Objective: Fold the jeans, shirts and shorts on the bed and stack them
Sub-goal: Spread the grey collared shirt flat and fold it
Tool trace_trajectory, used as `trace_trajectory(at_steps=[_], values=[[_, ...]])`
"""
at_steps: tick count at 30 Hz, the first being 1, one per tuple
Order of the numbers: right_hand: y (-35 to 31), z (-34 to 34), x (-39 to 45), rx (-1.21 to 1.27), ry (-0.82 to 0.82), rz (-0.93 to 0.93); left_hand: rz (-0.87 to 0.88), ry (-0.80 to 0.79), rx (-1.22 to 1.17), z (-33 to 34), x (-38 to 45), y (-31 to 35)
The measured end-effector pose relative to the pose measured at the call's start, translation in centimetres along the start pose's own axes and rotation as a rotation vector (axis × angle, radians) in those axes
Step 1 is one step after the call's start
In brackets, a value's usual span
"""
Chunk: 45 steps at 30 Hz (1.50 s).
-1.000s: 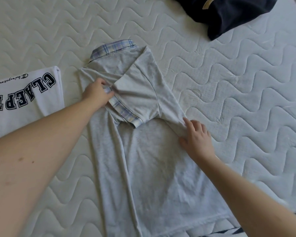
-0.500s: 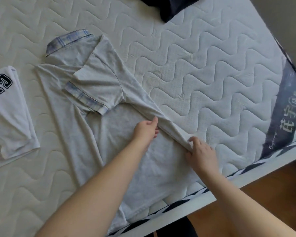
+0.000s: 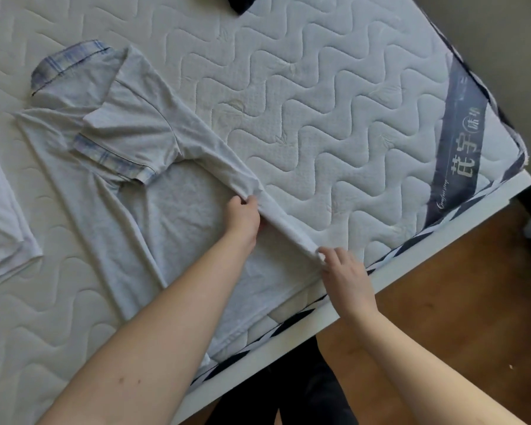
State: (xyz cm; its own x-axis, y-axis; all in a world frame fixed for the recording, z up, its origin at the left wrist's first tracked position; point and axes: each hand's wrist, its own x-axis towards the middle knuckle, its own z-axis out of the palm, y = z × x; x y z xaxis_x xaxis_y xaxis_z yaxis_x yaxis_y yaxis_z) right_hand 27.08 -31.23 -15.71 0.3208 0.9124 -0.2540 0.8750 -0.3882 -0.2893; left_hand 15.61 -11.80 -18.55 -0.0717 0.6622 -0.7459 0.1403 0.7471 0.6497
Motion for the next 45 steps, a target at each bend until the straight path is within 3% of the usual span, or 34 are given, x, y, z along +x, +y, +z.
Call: trace_trajectory(at_steps=[2, 5, 12, 19, 22, 25, 29, 33, 36, 40, 45], values=[[-1.3, 0.3, -1.5, 0.016, 0.096, -0.104, 0.076, 0.076, 0.103, -1.8, -0.4, -0.8], [-3.7, 1.1, -3.4, 0.004, 0.107, -0.172, 0.189, 0.161, 0.256, -4.5, -0.8, -1.9], [-6.9, 3.8, -5.6, -0.008, 0.029, -0.302, 0.162, 0.185, 0.436, -8.8, 0.0, -3.8], [-7.1, 5.5, -5.7, -0.120, 0.068, -0.352, 0.136, 0.067, 0.118, -9.9, 2.8, -1.6], [-6.2, 5.8, -5.7, -0.123, 0.062, -0.300, 0.131, -0.022, 0.153, -9.7, 3.6, -0.7], [-5.4, 6.0, -5.7, -0.114, 0.099, -0.324, 0.325, 0.112, 0.403, -10.4, 4.0, -0.3], [-4.6, 6.5, -5.5, -0.098, 0.195, -0.327, 0.400, 0.203, 0.462, -11.7, 4.2, -0.3], [-4.1, 6.1, -4.5, 0.013, 0.184, -0.172, 0.278, 0.130, 0.431, -12.0, 4.0, -0.7], [-3.7, 5.6, -3.8, 0.177, 0.016, -0.094, -0.031, -0.180, 0.127, -11.4, 1.9, -1.5], [-3.8, 5.5, -3.6, 0.275, -0.107, -0.080, -0.174, -0.441, 0.180, -10.6, -2.3, -5.0], [-4.6, 5.6, -3.6, 0.334, -0.121, -0.017, -0.243, -0.397, 0.124, -8.8, -6.8, -10.4]])
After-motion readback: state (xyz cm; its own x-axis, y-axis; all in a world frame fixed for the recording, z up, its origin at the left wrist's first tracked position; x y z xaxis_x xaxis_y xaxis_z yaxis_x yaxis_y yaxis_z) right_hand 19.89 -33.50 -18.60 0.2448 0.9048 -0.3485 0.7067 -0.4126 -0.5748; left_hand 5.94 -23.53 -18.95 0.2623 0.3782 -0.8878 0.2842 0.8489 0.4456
